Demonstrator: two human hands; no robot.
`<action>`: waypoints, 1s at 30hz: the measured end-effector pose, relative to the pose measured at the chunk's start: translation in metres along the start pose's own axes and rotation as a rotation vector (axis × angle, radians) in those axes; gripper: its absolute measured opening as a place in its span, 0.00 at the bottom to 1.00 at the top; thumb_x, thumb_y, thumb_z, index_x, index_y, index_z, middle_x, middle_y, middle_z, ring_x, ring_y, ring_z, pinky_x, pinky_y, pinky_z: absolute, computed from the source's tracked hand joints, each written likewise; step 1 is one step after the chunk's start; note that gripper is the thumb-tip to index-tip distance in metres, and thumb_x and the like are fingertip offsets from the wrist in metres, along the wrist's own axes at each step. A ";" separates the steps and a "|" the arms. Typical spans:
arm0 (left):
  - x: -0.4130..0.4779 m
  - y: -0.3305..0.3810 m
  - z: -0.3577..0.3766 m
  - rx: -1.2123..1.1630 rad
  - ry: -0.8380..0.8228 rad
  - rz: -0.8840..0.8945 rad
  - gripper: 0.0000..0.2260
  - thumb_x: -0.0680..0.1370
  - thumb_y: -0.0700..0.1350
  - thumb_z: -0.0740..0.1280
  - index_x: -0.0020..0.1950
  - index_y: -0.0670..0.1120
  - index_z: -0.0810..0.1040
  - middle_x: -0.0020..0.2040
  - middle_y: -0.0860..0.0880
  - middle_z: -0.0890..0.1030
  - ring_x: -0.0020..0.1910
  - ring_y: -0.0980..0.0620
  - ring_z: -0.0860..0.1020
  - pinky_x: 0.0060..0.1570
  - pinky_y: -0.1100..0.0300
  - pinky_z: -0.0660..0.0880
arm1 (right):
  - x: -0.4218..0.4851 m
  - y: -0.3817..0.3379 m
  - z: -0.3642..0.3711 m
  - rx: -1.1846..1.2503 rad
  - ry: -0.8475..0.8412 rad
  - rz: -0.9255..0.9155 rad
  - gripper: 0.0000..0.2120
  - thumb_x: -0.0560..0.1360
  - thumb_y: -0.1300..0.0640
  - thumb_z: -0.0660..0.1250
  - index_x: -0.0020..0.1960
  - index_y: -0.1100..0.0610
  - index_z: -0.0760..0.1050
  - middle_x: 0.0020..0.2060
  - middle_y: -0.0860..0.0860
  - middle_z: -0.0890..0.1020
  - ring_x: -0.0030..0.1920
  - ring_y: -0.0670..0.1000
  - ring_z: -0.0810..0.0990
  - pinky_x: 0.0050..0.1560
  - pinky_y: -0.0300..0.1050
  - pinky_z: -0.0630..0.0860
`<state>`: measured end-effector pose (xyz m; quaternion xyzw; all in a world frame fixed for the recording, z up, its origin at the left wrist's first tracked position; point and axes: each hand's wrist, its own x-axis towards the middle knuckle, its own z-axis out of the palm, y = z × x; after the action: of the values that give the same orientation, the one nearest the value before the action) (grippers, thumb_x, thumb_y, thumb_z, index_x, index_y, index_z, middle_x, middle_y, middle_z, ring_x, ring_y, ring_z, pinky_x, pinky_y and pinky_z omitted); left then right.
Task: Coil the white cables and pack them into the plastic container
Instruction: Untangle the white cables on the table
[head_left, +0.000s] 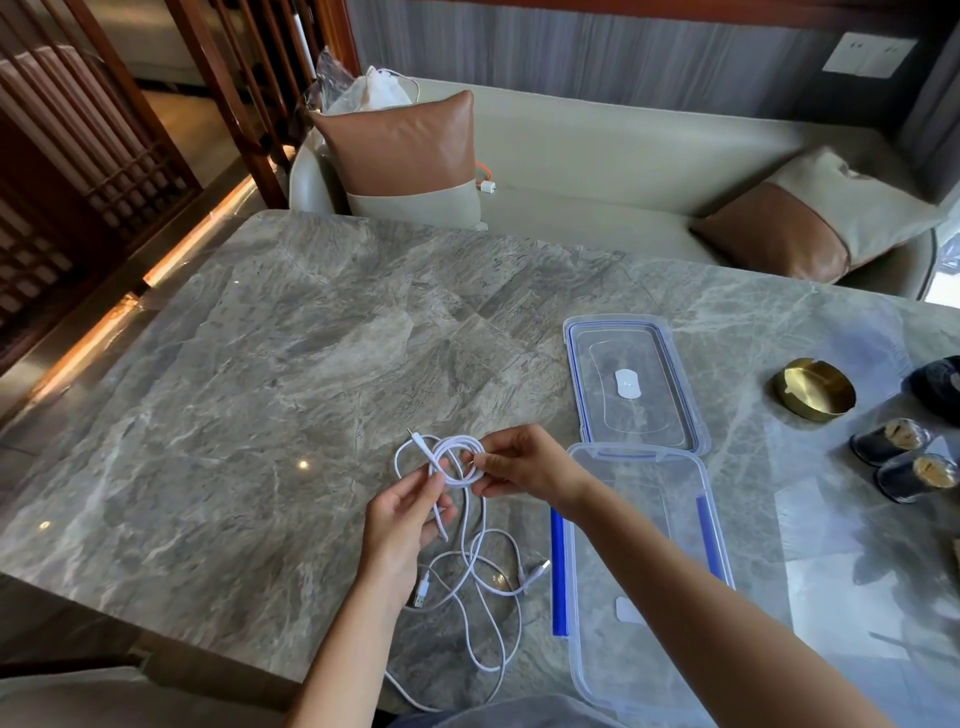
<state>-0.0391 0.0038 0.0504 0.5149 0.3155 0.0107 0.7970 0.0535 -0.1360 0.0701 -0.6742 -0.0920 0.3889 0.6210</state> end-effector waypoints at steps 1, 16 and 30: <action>0.000 0.001 0.000 -0.035 -0.009 -0.018 0.05 0.75 0.39 0.66 0.48 0.42 0.81 0.27 0.54 0.77 0.29 0.61 0.76 0.35 0.67 0.79 | -0.001 0.000 0.001 0.019 -0.001 -0.005 0.06 0.76 0.63 0.65 0.44 0.57 0.79 0.35 0.54 0.81 0.33 0.43 0.82 0.41 0.36 0.81; 0.004 0.008 0.016 -0.287 0.059 0.033 0.08 0.77 0.41 0.63 0.42 0.41 0.79 0.37 0.49 0.84 0.38 0.56 0.83 0.38 0.66 0.79 | -0.001 -0.002 0.014 0.269 0.111 0.018 0.04 0.76 0.59 0.66 0.43 0.57 0.77 0.30 0.49 0.83 0.30 0.43 0.82 0.32 0.35 0.79; 0.009 0.013 0.023 -0.216 0.152 0.175 0.06 0.76 0.42 0.65 0.42 0.43 0.81 0.33 0.50 0.83 0.35 0.56 0.81 0.40 0.65 0.79 | 0.002 0.011 0.039 0.420 -0.003 0.277 0.13 0.80 0.48 0.58 0.47 0.53 0.78 0.40 0.49 0.85 0.44 0.45 0.84 0.42 0.40 0.79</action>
<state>-0.0161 -0.0053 0.0629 0.4492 0.3257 0.1528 0.8178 0.0261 -0.1071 0.0622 -0.5360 0.0832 0.4822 0.6880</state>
